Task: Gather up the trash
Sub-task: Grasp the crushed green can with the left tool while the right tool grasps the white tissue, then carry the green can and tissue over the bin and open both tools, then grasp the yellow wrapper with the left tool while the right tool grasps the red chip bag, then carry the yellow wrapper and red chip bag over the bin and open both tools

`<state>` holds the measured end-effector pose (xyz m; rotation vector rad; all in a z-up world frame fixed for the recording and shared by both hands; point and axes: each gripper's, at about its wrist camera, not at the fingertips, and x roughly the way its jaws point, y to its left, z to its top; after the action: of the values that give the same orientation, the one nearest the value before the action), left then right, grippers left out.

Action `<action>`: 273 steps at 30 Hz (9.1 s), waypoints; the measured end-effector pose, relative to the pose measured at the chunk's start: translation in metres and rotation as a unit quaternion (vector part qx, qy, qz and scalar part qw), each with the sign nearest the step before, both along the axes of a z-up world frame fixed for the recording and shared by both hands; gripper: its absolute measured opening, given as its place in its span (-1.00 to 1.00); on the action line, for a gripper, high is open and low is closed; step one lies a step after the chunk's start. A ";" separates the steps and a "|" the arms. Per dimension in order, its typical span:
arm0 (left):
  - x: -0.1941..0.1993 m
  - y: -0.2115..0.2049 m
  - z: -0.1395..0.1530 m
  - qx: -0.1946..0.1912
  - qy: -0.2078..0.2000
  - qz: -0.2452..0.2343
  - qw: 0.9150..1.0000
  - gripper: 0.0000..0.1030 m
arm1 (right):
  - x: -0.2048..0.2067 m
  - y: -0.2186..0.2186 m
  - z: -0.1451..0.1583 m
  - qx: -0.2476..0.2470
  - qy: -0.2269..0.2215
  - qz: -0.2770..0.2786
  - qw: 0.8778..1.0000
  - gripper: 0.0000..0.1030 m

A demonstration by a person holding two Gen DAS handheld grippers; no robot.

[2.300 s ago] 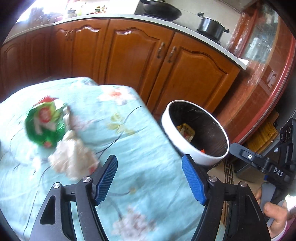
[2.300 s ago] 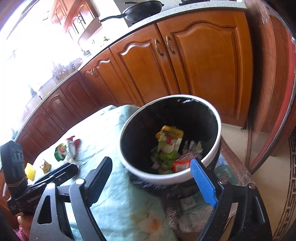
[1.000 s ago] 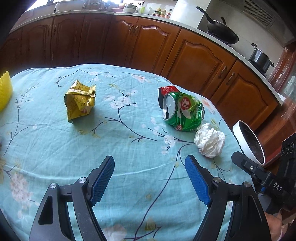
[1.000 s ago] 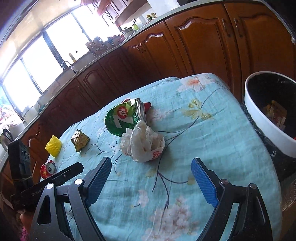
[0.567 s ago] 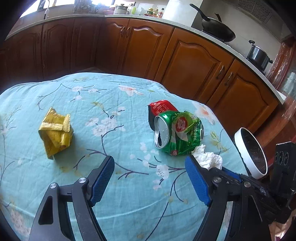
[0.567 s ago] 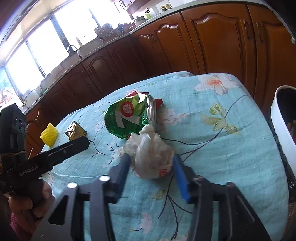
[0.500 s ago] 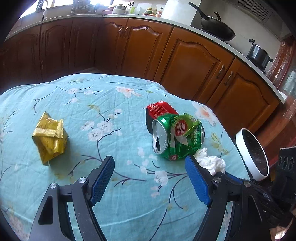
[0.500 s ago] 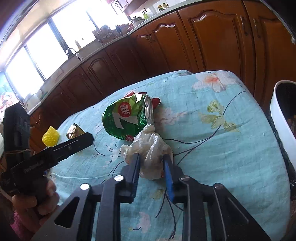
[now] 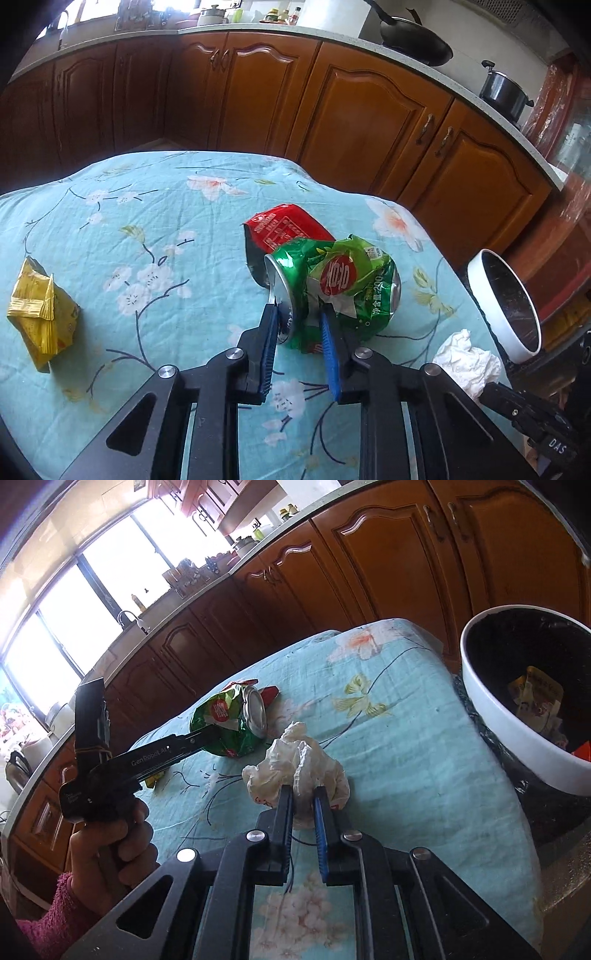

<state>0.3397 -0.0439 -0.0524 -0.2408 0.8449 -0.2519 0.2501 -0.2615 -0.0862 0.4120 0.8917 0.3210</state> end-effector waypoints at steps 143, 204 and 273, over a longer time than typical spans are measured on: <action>0.007 -0.234 0.049 0.020 -0.037 -0.145 0.988 0.19 | 0.011 -0.196 0.028 -0.073 0.006 -0.153 0.986 0.32; -0.077 0.112 0.022 0.082 0.008 0.170 0.982 0.65 | 0.082 0.113 -0.004 -0.037 0.012 0.061 0.997 0.96; -0.103 -0.105 0.034 0.066 -0.022 -0.101 0.992 -0.30 | -0.044 -0.069 0.006 0.013 0.009 -0.084 0.996 -0.54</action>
<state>0.2372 -0.1490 -0.0187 -0.0259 0.8385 -0.3887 0.2062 -0.3301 -0.0805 0.5117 0.8655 0.1739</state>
